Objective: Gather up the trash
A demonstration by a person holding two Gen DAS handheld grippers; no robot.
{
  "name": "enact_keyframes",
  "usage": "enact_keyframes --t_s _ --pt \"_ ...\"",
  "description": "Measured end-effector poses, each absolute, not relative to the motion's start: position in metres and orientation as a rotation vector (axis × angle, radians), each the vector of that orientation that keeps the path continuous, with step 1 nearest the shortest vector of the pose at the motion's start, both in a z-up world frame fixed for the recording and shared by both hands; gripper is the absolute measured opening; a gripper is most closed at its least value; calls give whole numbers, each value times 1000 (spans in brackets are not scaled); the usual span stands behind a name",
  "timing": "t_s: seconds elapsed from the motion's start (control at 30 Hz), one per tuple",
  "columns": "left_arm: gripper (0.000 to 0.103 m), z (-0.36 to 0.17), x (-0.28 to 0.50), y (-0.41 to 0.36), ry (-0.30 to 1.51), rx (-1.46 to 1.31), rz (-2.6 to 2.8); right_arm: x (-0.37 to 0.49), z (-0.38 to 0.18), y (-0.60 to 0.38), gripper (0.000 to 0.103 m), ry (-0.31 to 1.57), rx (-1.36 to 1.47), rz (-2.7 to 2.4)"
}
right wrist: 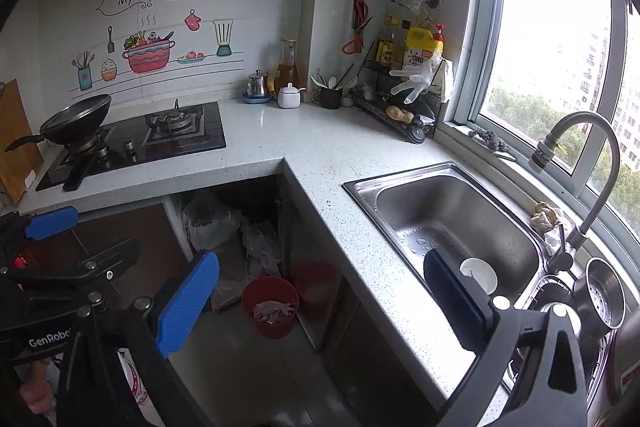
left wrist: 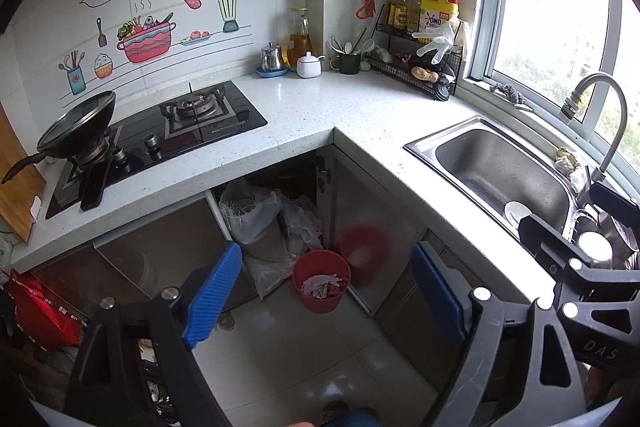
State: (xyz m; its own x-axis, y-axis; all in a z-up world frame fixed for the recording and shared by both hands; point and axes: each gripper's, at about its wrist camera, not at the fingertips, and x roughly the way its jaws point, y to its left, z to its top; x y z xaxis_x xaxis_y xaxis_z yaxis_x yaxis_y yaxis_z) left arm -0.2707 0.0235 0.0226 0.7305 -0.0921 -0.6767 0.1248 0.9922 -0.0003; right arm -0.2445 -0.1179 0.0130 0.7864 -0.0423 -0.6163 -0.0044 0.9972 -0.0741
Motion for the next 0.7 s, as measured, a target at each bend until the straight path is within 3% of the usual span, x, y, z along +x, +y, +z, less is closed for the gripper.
enact_keyframes --t_s 0.7 --pt "85 27 -272 15 726 66 -97 -246 15 -122 102 685 -54 -12"
